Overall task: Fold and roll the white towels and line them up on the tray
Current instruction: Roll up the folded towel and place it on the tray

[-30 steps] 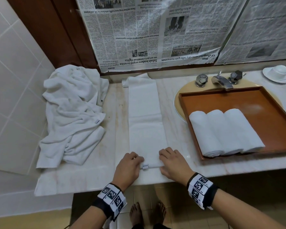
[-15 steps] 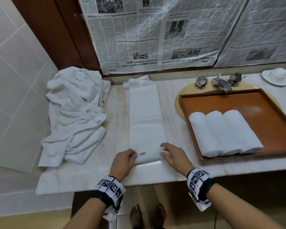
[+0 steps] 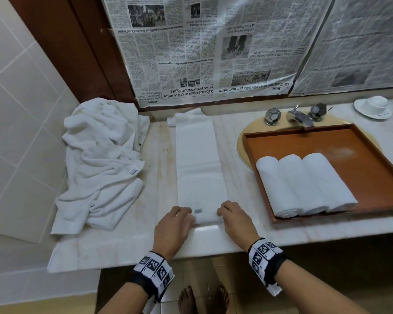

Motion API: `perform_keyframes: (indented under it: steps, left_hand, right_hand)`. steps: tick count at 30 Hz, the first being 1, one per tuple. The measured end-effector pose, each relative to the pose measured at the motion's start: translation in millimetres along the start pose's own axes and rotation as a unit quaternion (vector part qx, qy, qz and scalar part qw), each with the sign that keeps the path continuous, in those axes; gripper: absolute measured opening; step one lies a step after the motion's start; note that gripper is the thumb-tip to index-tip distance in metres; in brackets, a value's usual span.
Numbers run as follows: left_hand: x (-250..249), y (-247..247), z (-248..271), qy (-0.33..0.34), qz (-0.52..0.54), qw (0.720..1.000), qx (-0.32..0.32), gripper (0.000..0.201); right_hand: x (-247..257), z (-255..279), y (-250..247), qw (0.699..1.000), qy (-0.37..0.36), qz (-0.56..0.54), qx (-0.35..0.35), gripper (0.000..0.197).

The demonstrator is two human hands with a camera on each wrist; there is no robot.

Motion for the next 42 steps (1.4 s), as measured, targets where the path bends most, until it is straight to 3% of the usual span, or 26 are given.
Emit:
perform_keyframes:
  steps: [2,8,12,19,21,28,32,37,40,42]
  left_hand:
    - [3.2,5.4,3.8,0.015,-0.026,0.999,0.014,0.026]
    - [1.5,1.7,-13.2,-0.032,-0.03,0.999,0.017,0.026]
    - [-7.4,12.8,-18.4,-0.019,-0.065,0.997,0.024,0.026]
    - [-5.4,23.9,-6.0,0.03,-0.044,0.998,0.014,0.045]
    - [-3.6,18.8,-12.1,0.015,-0.041,0.999,0.009,0.041]
    - [2.8,13.6,-24.4,0.006,-0.035,0.996,0.082,0.041]
    - [10.0,12.7,-36.0,-0.037,0.0,0.989,0.142,0.045]
    - [11.1,5.5,-38.1,-0.097,0.105,0.983,0.117,0.03]
    - [6.5,6.3,-39.3,-0.087,0.064,0.988,0.111,0.031]
    - [4.7,5.8,-39.7,-0.084,0.034,0.99,0.106,0.034]
  right_hand:
    - [0.0,1.5,-2.8,1.0,-0.014,-0.001,0.009,0.02]
    - [-2.6,-8.4,-1.8,0.997,-0.028,0.052,0.047,0.029]
    - [-1.0,-17.0,0.3,0.995,-0.017,0.08,0.057,0.014]
    - [-20.0,-24.5,-4.0,0.99,0.038,-0.083,0.108,0.031]
    - [-24.3,-24.0,-7.4,0.985,0.045,-0.118,0.118,0.031]
    - [-29.9,-19.4,-9.8,0.979,0.087,-0.169,0.081,0.019]
    - [-21.8,-21.2,-8.6,0.987,0.067,-0.109,0.093,0.012]
    - [-9.0,-16.8,-5.6,0.994,-0.034,0.043,0.094,0.023]
    - [-7.2,-9.5,1.4,0.991,-0.054,0.062,0.106,0.037]
    - [-9.6,-10.9,-0.3,0.993,-0.032,0.035,0.109,0.034]
Point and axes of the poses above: each hand's wrist, its own z-axis away from the middle knuckle, its own y-axis out of the palm, x = y × z, the point moved 6 cm from there along -z, towards the middle knuckle, and after that the axes turned 12 degrees about -y, right-handed, at the moved point
